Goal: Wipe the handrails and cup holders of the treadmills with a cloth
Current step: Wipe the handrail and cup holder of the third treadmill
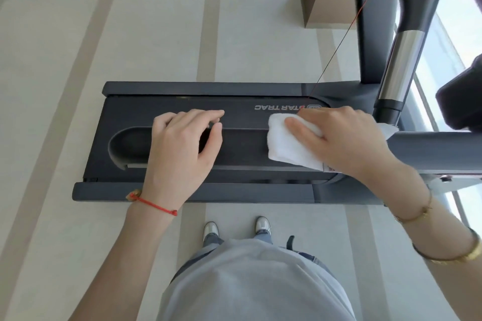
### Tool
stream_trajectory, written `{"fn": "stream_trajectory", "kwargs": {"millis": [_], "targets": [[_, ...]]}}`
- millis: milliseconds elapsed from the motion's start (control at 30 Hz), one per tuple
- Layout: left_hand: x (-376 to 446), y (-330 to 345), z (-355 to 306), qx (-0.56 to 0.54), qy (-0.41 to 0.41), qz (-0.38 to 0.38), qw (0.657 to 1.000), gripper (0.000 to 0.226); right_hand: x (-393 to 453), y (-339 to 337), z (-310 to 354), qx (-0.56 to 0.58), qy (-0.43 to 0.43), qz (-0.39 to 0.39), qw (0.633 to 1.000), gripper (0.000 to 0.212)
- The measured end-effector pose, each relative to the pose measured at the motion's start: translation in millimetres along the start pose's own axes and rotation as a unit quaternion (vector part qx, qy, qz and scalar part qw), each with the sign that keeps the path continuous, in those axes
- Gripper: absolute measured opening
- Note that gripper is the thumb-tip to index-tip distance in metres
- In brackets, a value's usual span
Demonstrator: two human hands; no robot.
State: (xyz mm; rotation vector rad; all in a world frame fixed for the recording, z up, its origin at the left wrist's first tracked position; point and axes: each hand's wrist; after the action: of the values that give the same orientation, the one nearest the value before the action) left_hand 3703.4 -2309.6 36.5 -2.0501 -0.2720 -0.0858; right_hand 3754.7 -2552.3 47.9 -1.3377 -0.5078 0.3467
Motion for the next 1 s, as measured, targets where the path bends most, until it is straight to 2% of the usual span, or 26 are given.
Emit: {"fn": "stream_trajectory", "kwargs": {"millis": [100,233,400,533,633,800,1000], "targets": [[-1,1,-1,0.006,-0.003,-0.001,1.0,0.028,3,2,0,-0.004,0.008,0.005,1.0,0.044],[-1,1,0,0.018,-0.005,-0.001,1.0,0.027,14,13,31,-0.035,-0.068,-0.018,0.997,0.045],[-2,1,-1,0.019,-0.006,-0.005,1.0,0.026,4,14,28,-0.045,-0.09,-0.054,0.993,0.053],[-2,3,-8,-0.007,-0.007,-0.012,1.0,0.025,-16,4,-3,-0.038,-0.053,-0.081,0.995,0.048],[-5,8,-16,-0.012,-0.011,-0.017,1.0,0.025,-14,5,-3,-0.036,-0.018,-0.086,0.995,0.042],[-6,10,-16,-0.005,-0.021,-0.026,0.999,0.025,-3,16,18,-0.04,-0.063,-0.092,0.993,0.046],[-5,11,-18,-0.004,-0.037,-0.019,0.999,0.027,-24,5,-18,-0.042,-0.087,-0.092,0.991,0.048]]}}
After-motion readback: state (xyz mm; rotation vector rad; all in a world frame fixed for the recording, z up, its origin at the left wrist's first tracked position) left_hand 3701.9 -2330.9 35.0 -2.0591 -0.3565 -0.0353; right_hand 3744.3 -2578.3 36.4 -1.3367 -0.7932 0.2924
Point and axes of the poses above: each hand's wrist, its own x-axis towards the middle knuckle, its own y-axis out of the palm, z = x × y, and after that the axes turned 12 degrees about -y, right-handed
